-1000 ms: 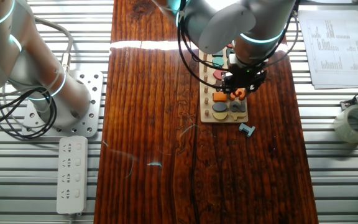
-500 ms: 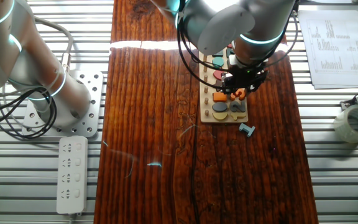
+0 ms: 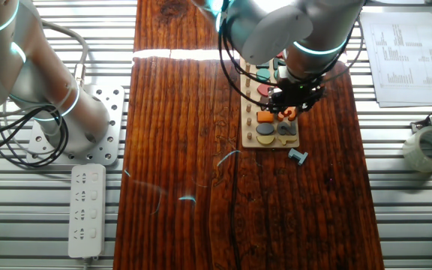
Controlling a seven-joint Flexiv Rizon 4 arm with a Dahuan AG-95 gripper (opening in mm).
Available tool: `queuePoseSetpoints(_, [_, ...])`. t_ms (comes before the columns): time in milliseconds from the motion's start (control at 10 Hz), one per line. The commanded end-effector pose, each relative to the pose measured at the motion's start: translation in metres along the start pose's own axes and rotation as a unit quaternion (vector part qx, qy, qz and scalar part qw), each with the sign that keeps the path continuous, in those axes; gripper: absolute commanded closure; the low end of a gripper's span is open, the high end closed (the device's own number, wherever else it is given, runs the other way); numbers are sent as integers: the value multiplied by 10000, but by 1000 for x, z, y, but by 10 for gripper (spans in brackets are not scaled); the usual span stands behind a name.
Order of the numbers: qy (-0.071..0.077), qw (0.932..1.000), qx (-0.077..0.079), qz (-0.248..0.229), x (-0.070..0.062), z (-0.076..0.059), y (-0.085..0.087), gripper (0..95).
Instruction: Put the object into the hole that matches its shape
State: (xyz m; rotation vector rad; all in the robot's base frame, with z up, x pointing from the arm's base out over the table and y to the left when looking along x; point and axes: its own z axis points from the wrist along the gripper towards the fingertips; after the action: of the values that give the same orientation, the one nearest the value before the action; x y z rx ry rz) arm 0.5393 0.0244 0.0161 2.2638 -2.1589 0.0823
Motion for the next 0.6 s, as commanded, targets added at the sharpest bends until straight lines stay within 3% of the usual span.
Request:
queuePoseSetpoints(100, [-66,10000,-63,-31,-1,4,0,950])
queuePoseSetpoints(200, [-84,9999,-58,7,-1,4,0,760])
queuePoseSetpoints(500, [-47,9998,-139,135,-1,-1,0,760])
queuePoseSetpoints(600, [-31,9999,-101,125,-1,-2,0,760])
